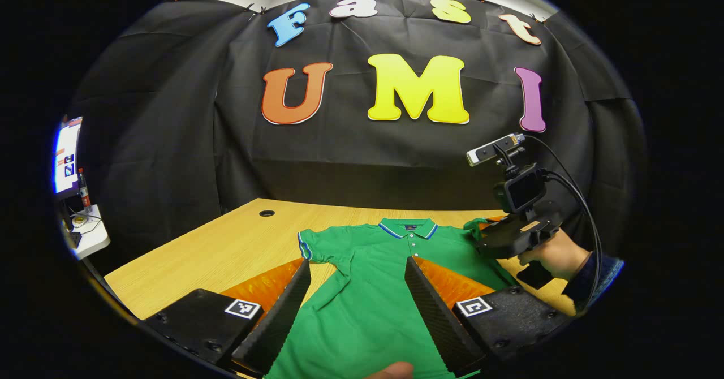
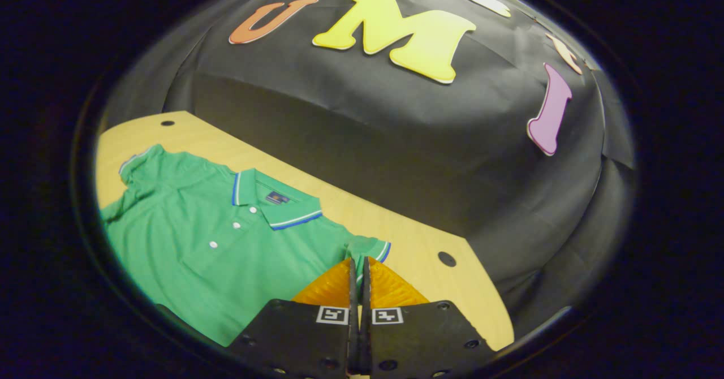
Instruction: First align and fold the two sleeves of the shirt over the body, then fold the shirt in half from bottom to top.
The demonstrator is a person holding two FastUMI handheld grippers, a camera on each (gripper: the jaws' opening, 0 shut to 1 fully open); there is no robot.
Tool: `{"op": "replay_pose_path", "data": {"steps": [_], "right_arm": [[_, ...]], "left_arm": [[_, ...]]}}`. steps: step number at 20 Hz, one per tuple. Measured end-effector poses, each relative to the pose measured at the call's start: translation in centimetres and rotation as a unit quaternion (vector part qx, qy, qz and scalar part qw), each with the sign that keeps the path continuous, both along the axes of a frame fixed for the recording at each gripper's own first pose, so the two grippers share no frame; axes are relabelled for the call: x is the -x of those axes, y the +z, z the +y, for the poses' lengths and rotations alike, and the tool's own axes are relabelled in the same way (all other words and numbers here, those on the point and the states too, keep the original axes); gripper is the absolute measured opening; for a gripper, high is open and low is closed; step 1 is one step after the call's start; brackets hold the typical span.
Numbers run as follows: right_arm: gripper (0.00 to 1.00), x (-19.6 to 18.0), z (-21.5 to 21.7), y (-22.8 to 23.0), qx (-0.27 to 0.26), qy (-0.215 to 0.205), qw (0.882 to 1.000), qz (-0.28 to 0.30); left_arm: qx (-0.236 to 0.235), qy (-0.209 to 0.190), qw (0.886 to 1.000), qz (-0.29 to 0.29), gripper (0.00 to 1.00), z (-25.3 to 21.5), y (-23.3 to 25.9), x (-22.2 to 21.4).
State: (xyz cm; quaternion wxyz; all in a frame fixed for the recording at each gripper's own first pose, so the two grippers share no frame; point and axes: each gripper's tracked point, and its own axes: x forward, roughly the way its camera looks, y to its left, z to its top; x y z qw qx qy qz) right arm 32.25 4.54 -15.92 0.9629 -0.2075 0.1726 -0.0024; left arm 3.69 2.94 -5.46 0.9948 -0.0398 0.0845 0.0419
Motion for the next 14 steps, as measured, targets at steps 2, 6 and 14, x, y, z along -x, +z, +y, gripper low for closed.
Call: {"op": "replay_pose_path", "data": {"steps": [2,6,14], "right_arm": [[0.0,0.3,1.7,-0.4,-0.026,0.005,1.0,0.004],[0.08,2.5,6.6,-0.8,-0.101,0.056,0.993,0.03],[0.95,9.6,5.7,5.2,-0.231,0.077,0.969,-0.034]], "left_arm": [[-0.001,0.004,1.0,-0.002,1.0,0.4,0.2,0.0],[0.0,0.014,1.0,-0.003,1.0,1.2,0.2,-0.1],[0.01,0.04,0.999,0.01,1.0,3.6,-0.7,-0.9]]}}
